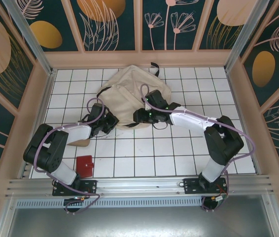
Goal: Pack the student bag
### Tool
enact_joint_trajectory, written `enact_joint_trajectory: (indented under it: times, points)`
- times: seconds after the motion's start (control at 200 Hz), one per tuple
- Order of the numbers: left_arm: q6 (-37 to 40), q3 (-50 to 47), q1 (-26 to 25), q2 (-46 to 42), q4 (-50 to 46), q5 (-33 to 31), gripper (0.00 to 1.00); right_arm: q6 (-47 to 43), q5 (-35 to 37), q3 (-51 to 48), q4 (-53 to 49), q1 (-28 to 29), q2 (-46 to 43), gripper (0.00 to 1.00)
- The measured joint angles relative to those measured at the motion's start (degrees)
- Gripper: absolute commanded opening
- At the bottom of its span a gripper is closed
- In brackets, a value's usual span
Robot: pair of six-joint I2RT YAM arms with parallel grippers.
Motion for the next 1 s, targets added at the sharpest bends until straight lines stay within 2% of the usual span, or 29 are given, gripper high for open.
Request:
enact_joint_trajectory:
  times: [0.195, 0.415, 0.701, 0.996]
  points:
    - [0.0, 0.0, 0.0, 0.0, 0.0, 0.0, 0.00, -7.2, -3.6, 3.8, -1.3, 0.0, 6.5, 0.53]
    - [0.0, 0.0, 0.0, 0.0, -0.1, 0.0, 0.00, -9.8, -4.1, 4.0, -3.0, -0.9, 9.8, 0.56]
    - [0.1, 0.0, 0.0, 0.0, -0.2, 0.0, 0.00, -12.0, -6.4, 4.2, -3.0, -1.2, 10.9, 0.45]
    - [0.2, 0.0, 0.0, 0.0, -0.2, 0.0, 0.00, -12.1, -4.9, 5.3, -2.8, -1.2, 10.6, 0.45]
